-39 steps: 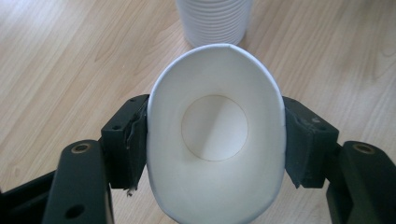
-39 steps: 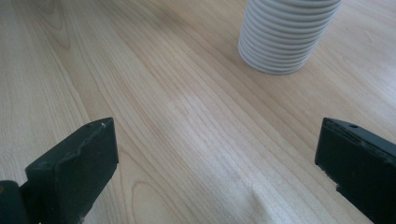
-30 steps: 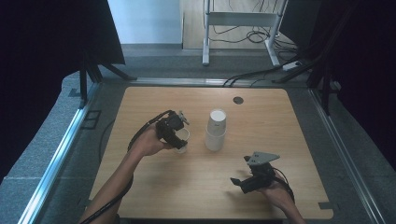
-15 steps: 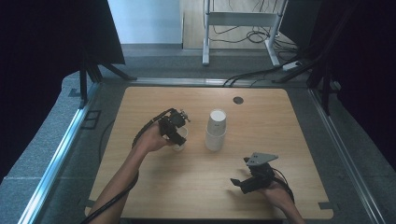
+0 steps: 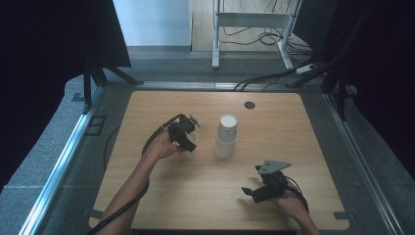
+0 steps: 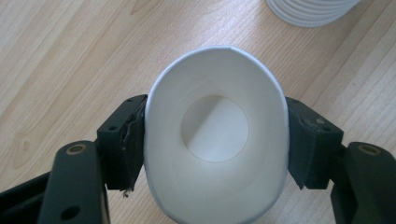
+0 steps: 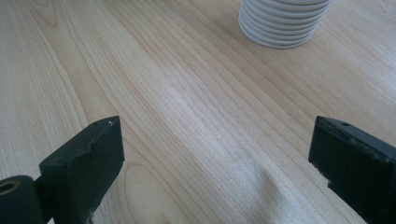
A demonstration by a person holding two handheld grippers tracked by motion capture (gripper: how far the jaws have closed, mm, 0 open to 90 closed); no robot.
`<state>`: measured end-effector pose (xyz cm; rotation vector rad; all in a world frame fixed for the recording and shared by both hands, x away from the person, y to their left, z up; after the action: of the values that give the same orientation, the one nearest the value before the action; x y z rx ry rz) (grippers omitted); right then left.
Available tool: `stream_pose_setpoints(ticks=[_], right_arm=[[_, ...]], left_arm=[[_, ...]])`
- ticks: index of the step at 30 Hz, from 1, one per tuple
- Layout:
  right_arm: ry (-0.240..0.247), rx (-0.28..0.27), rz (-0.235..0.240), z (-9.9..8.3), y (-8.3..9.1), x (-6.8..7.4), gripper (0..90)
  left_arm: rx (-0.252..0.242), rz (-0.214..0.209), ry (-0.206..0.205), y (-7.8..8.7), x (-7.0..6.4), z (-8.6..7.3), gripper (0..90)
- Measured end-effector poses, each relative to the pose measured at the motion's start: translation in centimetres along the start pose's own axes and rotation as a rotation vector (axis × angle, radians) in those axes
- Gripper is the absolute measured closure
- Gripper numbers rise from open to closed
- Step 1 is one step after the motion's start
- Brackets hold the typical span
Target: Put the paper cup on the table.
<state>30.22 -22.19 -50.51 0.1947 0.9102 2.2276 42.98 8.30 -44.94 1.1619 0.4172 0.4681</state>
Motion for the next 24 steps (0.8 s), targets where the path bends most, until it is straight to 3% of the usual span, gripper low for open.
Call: stream_pose_setpoints(ticks=[7,9,11,24], right_arm=[[-0.002,0.002,0.000,-0.1,0.0,-0.1,3.4],[-0.001,0.002,-0.001,-0.1,0.0,-0.1,3.4],[-0.004,0.002,0.002,-0.1,0.0,-0.2,3.4],[0.000,0.003,-0.001,-0.1,-0.1,-0.1,3.6]], left_arm=[[-0.023,-0.019,0.008,-0.3,-0.1,0.0,21.5],[-0.041,-0.034,0.018,-0.3,-0.2,0.0,16.8],[-0.092,-0.039,0.045,-0.3,-0.5,0.1,13.7],[-0.173,-0.071,0.028,1.3,-1.3,-0.3,3.6]])
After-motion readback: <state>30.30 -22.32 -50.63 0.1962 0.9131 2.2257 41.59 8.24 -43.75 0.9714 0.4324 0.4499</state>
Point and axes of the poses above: each handheld gripper's, and its own axes: y roughly backward along the jaws, z roughly out of its top, x roughly to its left, the point moved 2 cm from there along -y, roughly forward along the jaws, and after that the axes turned 11 degrees about -z, right-handed, at the moved point
